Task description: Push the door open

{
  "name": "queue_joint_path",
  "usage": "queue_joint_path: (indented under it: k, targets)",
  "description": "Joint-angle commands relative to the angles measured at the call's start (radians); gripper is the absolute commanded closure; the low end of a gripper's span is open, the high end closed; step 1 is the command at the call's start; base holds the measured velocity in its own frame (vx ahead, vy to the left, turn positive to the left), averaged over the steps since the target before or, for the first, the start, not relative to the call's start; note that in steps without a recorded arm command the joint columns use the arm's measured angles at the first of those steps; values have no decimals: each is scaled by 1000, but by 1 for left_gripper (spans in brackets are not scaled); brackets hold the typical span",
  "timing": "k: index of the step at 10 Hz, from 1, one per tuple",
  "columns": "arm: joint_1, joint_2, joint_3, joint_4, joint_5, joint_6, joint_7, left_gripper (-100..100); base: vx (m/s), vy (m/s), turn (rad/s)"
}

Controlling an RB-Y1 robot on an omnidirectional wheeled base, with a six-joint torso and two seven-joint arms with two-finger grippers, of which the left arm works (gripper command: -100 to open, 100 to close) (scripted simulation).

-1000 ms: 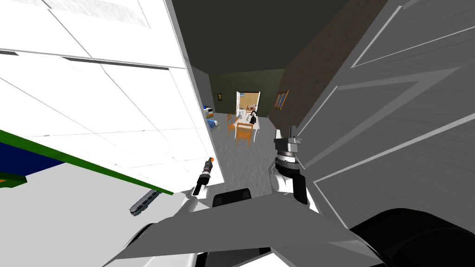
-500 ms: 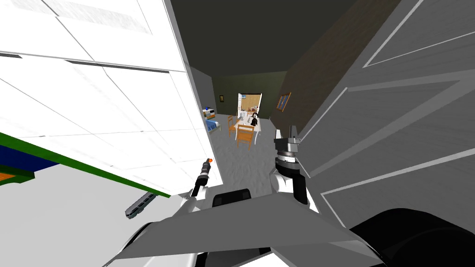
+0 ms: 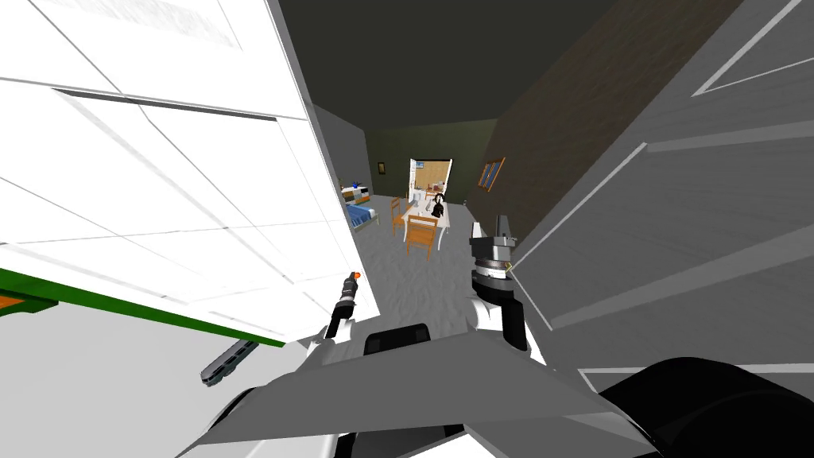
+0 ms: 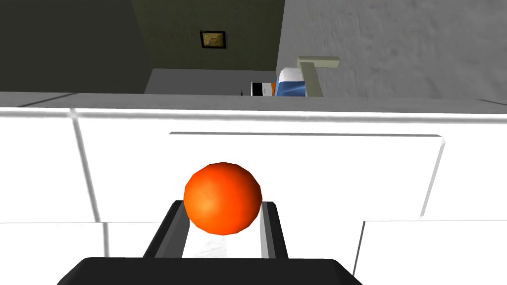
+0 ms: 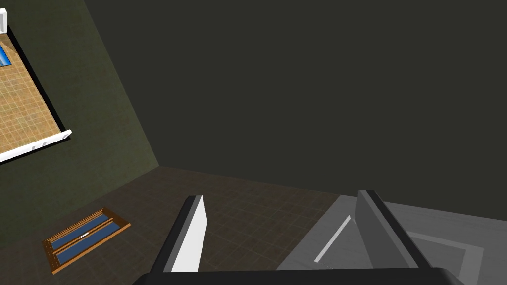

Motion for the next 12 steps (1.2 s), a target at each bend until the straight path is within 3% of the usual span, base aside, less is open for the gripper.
queue_joint_path:
  k: [1, 12]
  targets:
    - [-9, 10, 20, 8, 11, -2, -4, 100, 175, -89, 83]
    - [-10, 10, 98, 14, 54, 2, -36, 100, 131, -62, 43]
